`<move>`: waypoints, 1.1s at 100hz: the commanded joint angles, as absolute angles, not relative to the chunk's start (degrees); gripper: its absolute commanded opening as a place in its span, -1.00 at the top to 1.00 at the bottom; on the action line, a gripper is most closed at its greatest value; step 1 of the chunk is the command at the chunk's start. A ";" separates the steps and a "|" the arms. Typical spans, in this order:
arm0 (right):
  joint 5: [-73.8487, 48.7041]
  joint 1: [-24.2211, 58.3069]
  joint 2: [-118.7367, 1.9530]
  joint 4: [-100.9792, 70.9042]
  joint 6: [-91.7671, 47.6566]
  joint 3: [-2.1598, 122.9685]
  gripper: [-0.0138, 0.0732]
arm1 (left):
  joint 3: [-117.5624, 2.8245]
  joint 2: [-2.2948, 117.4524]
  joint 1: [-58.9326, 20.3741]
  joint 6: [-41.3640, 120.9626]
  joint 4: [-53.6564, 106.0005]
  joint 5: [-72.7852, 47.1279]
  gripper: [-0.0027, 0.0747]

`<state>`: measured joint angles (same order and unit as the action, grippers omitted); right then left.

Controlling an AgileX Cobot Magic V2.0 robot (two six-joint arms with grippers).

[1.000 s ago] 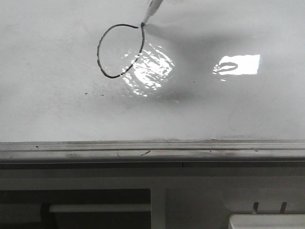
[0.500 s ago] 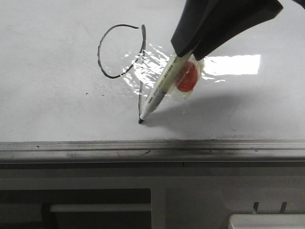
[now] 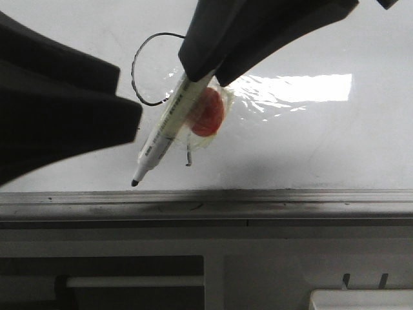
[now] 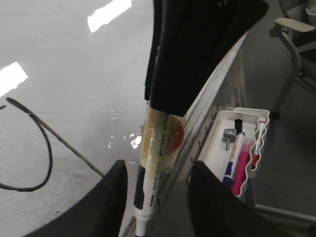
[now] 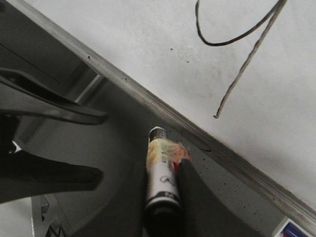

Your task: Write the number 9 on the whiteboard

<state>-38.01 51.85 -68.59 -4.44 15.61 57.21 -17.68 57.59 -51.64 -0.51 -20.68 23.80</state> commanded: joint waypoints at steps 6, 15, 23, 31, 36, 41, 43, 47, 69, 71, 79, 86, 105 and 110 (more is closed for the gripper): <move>-34.93 52.46 -67.01 -6.77 15.44 59.26 0.86 | -19.16 61.96 -51.99 -0.81 -19.38 31.75 0.21; -34.93 52.46 -67.01 -7.86 15.44 59.26 0.86 | -19.16 64.10 -51.99 -0.81 -19.00 31.76 0.21; -35.19 52.46 -67.01 -8.57 15.44 59.26 0.86 | -19.16 65.50 -51.99 -0.81 -15.57 32.46 0.21; -35.58 52.46 -67.01 -9.28 15.44 59.26 0.86 | -19.16 66.33 -51.99 -0.81 -12.22 33.72 0.21; -35.58 52.46 -67.01 -9.42 15.44 59.26 0.86 | -19.16 66.75 -51.99 -0.81 -12.11 34.28 0.21; -35.58 52.46 -67.01 -9.42 15.44 59.26 0.86 | -19.16 67.11 -51.99 -0.81 -12.11 34.50 0.21; -35.58 52.46 -67.01 -9.42 15.44 59.26 0.86 | -19.16 67.20 -51.99 -0.81 -12.11 34.50 0.22; -35.58 52.46 -67.01 -9.42 15.44 59.26 0.86 | -19.16 67.58 -51.99 -0.81 -12.11 34.50 0.23; -35.58 52.46 -67.01 -9.42 15.44 59.26 0.86 | -19.16 67.69 -51.99 -0.81 -12.11 34.50 0.92; -35.58 52.46 -67.01 -9.42 15.44 59.26 0.85 | -19.16 67.69 -51.99 -0.81 -12.11 34.50 0.99; -35.58 52.46 -67.01 -9.42 15.44 59.26 0.73 | -19.16 67.69 -51.99 -0.81 -11.96 34.50 0.98; -35.58 52.46 -67.01 -9.42 15.44 59.26 0.51 | -19.16 67.69 -51.99 -0.81 -10.89 34.36 0.98; -35.12 52.46 -67.01 -7.50 15.44 59.26 -0.13 | -19.16 67.18 -51.99 -0.81 6.59 34.14 0.98; -35.13 52.46 -67.01 -7.38 15.44 59.26 -0.14 | -19.16 66.91 -51.99 -0.81 11.52 33.82 0.98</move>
<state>-38.06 52.37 -68.59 -8.44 15.57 57.21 -17.68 68.47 -51.90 0.00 2.18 29.73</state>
